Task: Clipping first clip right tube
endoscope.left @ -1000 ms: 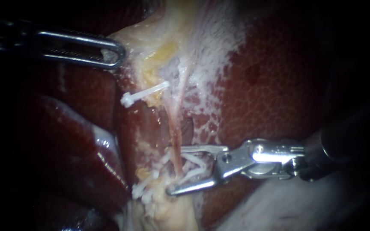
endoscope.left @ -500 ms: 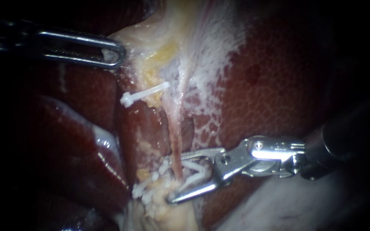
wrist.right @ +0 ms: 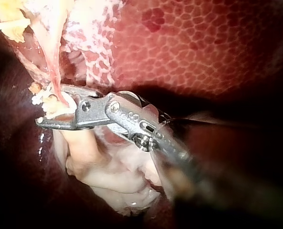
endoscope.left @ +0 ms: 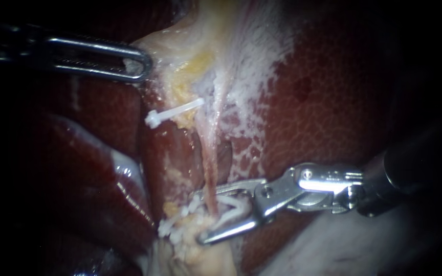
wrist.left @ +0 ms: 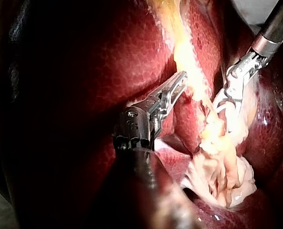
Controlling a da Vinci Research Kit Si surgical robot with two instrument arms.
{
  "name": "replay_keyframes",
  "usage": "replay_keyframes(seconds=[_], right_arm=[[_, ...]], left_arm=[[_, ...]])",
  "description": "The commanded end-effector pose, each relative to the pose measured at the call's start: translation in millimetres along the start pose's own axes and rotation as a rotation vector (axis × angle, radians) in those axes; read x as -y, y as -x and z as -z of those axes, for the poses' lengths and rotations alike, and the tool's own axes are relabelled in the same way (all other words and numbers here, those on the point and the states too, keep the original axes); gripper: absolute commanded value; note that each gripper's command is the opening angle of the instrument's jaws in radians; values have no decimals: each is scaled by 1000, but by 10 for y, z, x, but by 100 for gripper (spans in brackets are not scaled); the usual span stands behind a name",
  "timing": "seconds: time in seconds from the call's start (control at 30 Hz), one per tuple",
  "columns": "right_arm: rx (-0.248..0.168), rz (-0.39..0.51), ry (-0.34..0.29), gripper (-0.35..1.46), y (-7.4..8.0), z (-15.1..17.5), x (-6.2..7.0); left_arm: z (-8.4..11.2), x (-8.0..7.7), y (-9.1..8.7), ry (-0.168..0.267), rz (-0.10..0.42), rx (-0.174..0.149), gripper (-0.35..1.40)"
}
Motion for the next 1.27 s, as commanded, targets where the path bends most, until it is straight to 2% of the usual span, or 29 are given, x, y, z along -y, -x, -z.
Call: replay_keyframes(seconds=[0.03,0.1,0.2,0.27,0.3,0.5,1.27], right_arm=[[0,1,1,32,0,0,-1],[0,-5,1,23,0,1,-3],[8,-47,3,-6,1,2,-6],[10,-71,4,-31,2,5,-8],[10,-83,4,-35,2,6,-9],[10,-89,2,-35,4,13,-16],[20,-105,2,-35,7,12,-15]], left_arm=[[0,0,0,0,0,0,-16],[-1,0,0,0,0,0,-16],[-1,0,0,0,0,0,-16],[-1,0,0,0,0,0,-16],[-1,0,0,0,0,0,-16],[0,0,0,0,0,0,-16],[-1,0,0,0,0,0,-16]])
